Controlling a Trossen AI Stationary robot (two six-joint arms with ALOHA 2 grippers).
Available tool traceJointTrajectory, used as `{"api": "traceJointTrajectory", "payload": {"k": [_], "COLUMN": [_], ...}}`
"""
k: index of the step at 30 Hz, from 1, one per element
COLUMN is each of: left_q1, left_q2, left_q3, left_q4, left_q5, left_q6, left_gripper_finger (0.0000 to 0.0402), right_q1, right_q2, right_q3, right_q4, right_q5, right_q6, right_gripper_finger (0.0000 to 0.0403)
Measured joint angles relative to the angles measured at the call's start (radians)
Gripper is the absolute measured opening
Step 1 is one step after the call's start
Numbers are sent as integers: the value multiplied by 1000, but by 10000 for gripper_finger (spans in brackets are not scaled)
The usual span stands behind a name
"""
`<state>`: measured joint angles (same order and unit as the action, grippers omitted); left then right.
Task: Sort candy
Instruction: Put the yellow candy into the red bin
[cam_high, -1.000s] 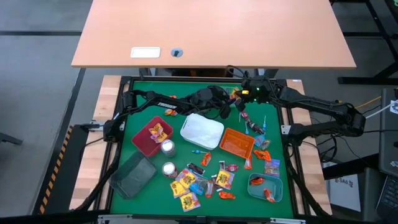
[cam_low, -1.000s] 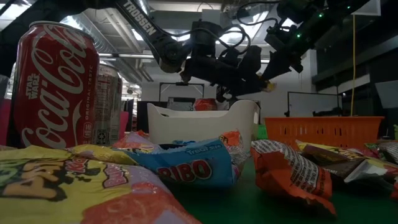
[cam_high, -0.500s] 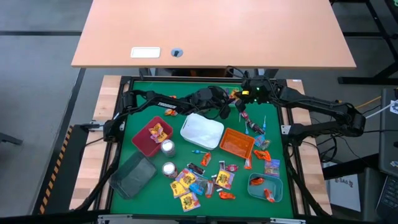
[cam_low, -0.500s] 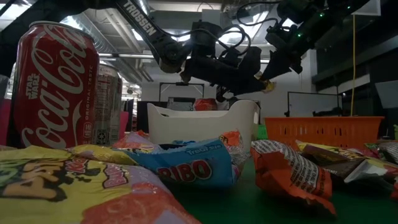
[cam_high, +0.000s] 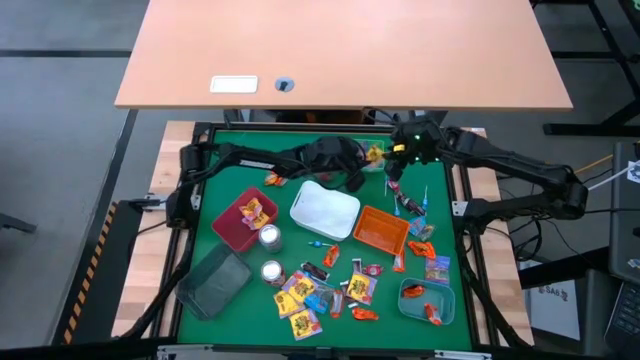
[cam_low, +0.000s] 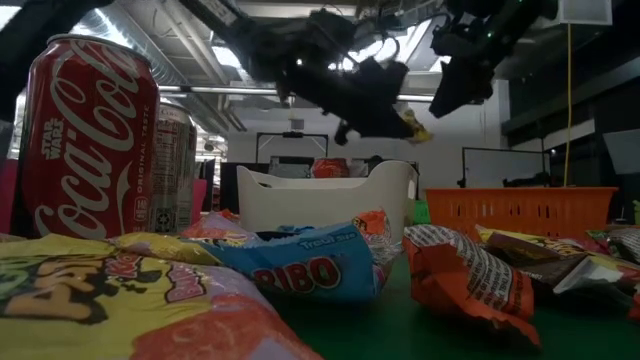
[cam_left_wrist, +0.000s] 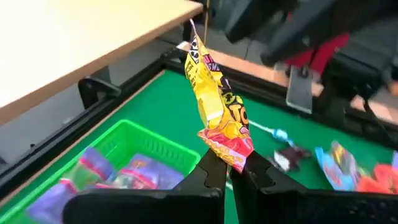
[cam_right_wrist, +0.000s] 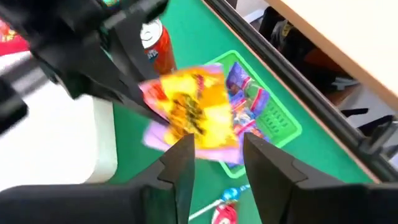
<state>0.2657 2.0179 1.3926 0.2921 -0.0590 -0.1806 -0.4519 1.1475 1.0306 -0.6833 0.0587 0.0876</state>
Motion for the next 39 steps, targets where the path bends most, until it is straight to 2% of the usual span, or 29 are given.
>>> {"api": "traceJointTrajectory", "payload": {"k": [4, 13, 17, 20, 23, 26, 30, 36, 39], "left_q1": [-3, -34, -64, -92, -124, -154, -196, -251, -275], "left_q2": [-109, -390, -500, -553, -569, -567, -559, -558, -559], "left_q3": [1, 1, 0, 1, 1, 0, -46, -160, -218], "left_q4": [-223, -896, -1144, -1310, -1471, -1633, -1731, -1741, -1742], "left_q5": [34, 70, 45, -36, -116, -135, -137, -33, -26], "left_q6": [62, 127, 52, -39, -153, -251, -352, -394, -412], "left_gripper_finger": [0, 0, 0, 0, 0, 0, 0, 0, 0], "right_q1": [0, 0, 0, 0, 0, 0, 0, 0, 0], "right_q2": [-1, -1, -1, -1, -1, -1, -1, 0, 0], "right_q3": [29, 24, 23, 23, 23, 22, 22, 22, 22], "right_q4": [-49, -75, -77, -76, -76, -76, -76, -76, -76], "right_q5": [1, 11, 12, 12, 12, 12, 12, 12, 12], "right_q6": [-18, -26, -26, -26, -26, -27, -37, -42, -42], "right_gripper_finger": [135, 136, 136, 136, 136, 136, 136, 136, 136]}}
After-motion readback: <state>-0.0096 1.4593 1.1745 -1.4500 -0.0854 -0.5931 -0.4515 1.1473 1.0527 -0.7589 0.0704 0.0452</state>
